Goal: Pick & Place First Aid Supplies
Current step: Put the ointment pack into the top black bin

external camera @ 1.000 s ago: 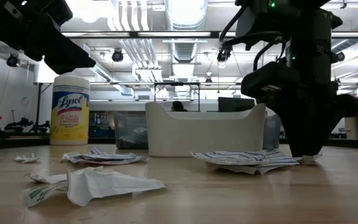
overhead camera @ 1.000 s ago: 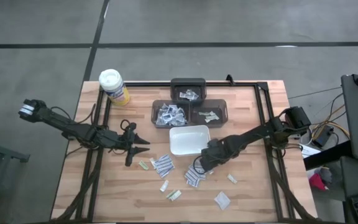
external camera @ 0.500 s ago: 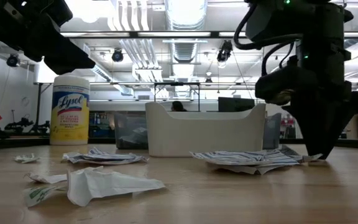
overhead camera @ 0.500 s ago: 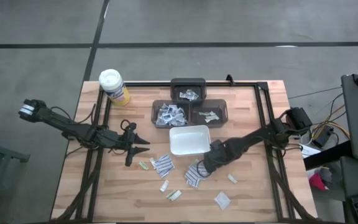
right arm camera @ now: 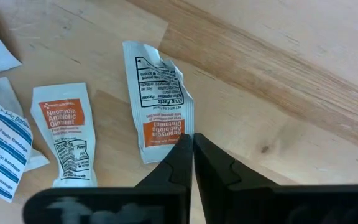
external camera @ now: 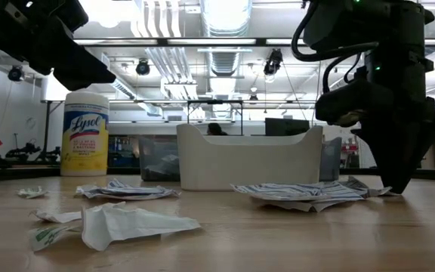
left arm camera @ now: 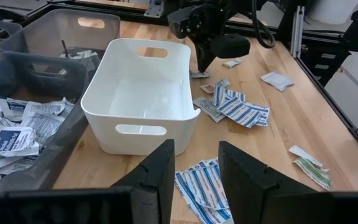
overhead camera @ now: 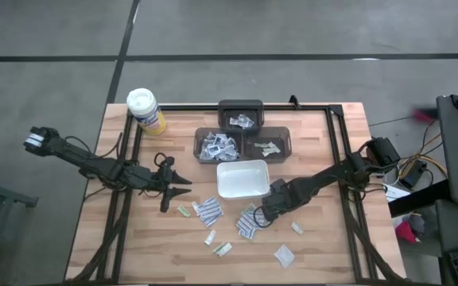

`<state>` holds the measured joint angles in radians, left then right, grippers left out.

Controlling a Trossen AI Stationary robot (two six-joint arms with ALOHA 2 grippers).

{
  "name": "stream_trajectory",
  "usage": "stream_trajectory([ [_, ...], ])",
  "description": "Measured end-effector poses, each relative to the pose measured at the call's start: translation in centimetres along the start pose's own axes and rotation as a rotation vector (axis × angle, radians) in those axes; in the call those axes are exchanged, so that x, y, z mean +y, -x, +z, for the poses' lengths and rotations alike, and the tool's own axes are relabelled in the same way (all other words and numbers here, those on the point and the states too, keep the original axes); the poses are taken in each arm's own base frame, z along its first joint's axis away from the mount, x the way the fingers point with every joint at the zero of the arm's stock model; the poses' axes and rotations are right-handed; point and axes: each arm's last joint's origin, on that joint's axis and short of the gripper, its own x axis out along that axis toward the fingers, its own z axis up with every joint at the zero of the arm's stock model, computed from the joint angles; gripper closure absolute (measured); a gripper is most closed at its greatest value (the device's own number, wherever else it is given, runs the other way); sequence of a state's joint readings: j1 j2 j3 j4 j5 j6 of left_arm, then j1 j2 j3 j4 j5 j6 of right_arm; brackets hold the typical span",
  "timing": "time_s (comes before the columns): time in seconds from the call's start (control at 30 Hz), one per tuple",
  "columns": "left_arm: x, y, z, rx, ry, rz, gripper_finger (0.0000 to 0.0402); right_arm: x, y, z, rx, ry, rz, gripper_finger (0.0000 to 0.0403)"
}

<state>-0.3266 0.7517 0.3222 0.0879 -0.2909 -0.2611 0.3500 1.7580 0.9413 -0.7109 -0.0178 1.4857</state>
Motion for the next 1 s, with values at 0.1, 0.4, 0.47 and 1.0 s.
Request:
stream_trajectory([
  [0.1, 0.0, 0.0, 0.0, 0.000, 0.001, 0.000, 0.0284, 0.0, 0.0, 0.0, 0.002, 0.001, -0.003, 0.0394],
  [0.4, 0.0, 0.0, 0.0, -0.001, 0.008, -0.001, 0.0284, -1.8, 0.7, -1.8, 0.077, 0.038, -0.157, 0.0394],
  [0.47, 0.0, 0.0, 0.0, -0.001, 0.009, -0.001, 0.0284, -2.3, 0.8, -2.3, 0.077, 0.044, -0.199, 0.0394],
  [1.0, 0.0, 0.0, 0.0, -0.002, 0.007, -0.001, 0.0284, -2.0, 1.0, -3.1, 0.086, 0.246, -0.158, 0.0394],
])
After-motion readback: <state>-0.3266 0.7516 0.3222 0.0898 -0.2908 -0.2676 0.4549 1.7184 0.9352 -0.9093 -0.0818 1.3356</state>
